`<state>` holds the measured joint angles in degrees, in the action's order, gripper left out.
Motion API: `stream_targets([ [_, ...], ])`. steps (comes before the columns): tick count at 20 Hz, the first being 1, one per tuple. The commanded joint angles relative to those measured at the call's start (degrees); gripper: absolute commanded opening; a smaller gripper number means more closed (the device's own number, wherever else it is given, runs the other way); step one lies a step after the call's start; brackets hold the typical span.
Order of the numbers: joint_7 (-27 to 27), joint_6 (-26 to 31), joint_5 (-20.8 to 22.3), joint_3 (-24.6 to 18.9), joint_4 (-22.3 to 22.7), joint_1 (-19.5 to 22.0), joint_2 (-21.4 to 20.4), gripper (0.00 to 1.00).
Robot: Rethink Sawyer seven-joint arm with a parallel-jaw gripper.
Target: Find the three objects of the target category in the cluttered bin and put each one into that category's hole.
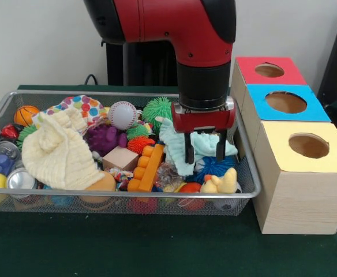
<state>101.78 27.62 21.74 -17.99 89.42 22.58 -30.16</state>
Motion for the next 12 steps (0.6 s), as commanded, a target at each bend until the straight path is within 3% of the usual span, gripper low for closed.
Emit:
stream_targets([
  [1,2.4,4.0,-1.7,-1.5,2.8,0.4,0.0,1.0],
  [12,1.4,1.3,-0.7,-1.7,0.4,0.2,3.0,1.0],
])
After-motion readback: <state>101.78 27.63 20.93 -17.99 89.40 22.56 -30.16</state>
